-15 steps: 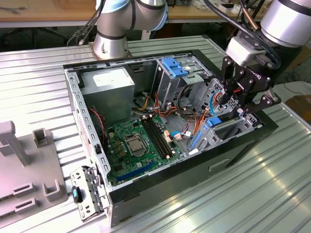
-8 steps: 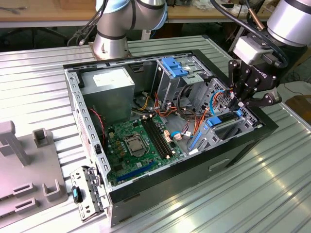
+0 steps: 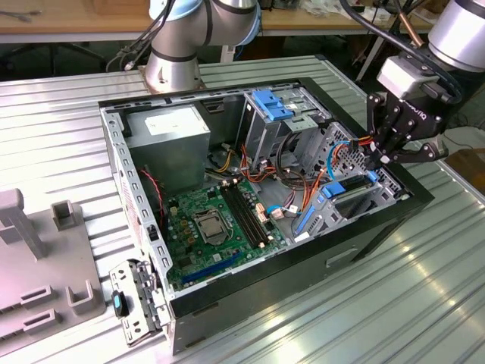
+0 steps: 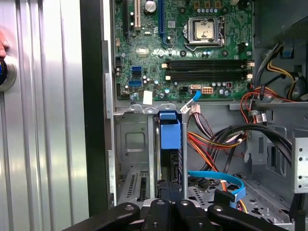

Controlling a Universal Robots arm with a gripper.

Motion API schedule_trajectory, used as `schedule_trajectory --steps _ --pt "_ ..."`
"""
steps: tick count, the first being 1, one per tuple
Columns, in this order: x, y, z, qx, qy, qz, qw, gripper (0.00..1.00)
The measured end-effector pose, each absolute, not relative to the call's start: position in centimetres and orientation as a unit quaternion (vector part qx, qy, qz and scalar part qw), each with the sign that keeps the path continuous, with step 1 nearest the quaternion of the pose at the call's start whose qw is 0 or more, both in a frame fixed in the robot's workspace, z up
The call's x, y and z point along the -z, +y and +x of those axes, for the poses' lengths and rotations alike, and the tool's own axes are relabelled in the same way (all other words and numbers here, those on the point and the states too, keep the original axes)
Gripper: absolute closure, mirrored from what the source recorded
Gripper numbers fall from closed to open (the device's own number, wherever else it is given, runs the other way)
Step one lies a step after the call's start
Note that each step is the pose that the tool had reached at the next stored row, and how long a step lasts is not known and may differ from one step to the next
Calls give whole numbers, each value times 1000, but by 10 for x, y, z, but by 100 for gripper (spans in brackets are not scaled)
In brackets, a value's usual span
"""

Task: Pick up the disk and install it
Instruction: 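Insert the disk into the insertion slot, then insert the first disk wire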

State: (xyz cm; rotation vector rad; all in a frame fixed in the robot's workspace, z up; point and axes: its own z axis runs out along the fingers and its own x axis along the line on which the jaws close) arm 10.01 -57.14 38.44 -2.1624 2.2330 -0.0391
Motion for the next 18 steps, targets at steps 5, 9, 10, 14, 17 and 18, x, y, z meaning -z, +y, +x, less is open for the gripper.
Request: schedule_trajectory --steps 5,9,10,14,17,18 --pt "-384 -571 100 13 718 -696 16 89" --pt "-384 -571 118 13 718 -696 17 89" --pt "-384 -571 122 13 718 -696 16 89" --pt "-384 -571 134 13 718 -696 17 89" --pt "-383 -569 138 12 712 -702 17 89" --pt "-383 -569 138 12 699 -715 17 89"
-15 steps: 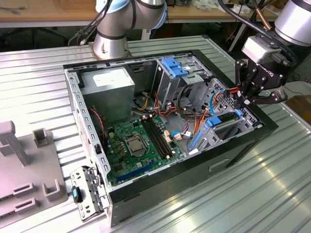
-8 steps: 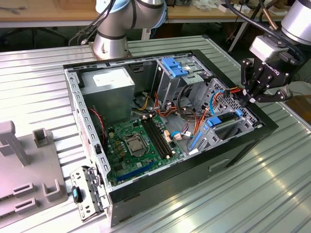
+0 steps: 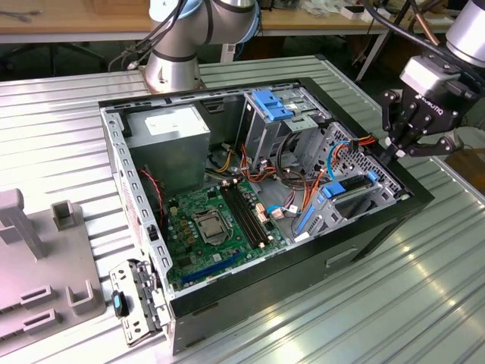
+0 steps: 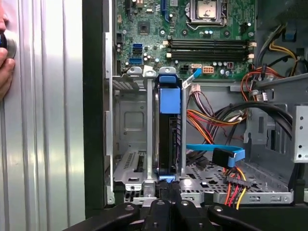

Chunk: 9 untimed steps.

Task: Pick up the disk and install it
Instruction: 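Insert the first disk wire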

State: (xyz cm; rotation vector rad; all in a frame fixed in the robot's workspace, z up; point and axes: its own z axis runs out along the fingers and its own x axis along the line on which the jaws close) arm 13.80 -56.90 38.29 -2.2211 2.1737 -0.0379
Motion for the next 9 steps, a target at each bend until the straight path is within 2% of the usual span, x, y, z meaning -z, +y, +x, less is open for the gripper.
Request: schedule_trajectory --steps 9 --pt "-381 -569 143 11 637 -771 18 89"
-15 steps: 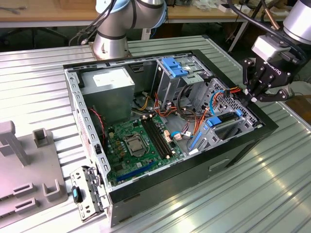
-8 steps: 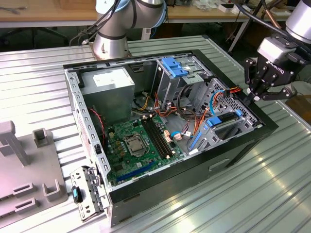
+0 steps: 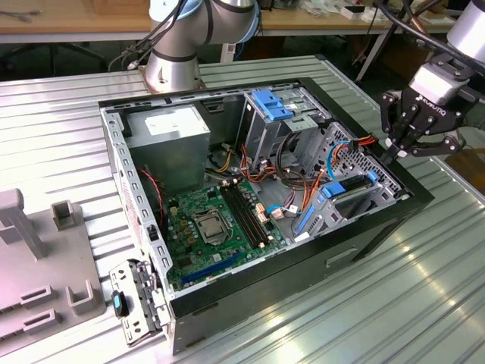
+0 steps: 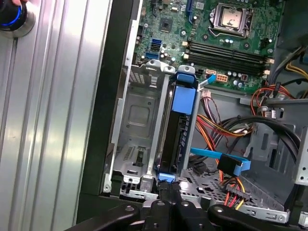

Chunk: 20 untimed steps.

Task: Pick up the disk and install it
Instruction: 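Insert the first disk wire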

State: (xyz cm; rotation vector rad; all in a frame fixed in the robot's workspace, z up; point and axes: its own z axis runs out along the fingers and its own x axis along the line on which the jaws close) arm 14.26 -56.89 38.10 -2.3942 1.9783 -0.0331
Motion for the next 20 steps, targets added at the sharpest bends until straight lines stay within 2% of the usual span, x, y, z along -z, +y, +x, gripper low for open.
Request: schedule_trajectory --steps 20 --pt "-381 -569 152 8 536 -844 19 89"
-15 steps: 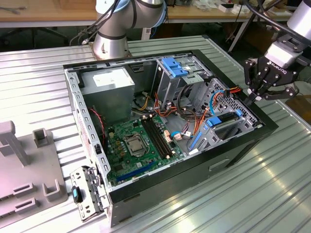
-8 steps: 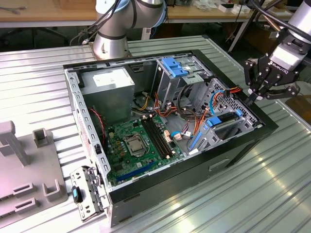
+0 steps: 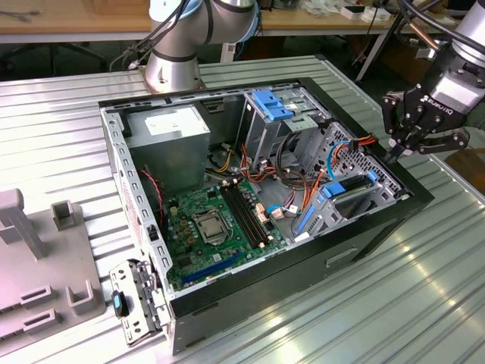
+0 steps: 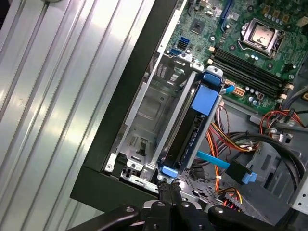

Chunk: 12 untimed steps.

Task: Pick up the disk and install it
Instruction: 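Insert the first disk wire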

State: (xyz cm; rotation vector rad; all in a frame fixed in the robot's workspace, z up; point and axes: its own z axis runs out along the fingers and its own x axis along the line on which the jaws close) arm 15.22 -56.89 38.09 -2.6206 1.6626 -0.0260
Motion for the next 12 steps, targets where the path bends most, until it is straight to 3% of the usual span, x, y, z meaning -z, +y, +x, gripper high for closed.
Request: schedule_trajectory --steps 12 --pt "-381 -568 153 5 403 -915 20 89"
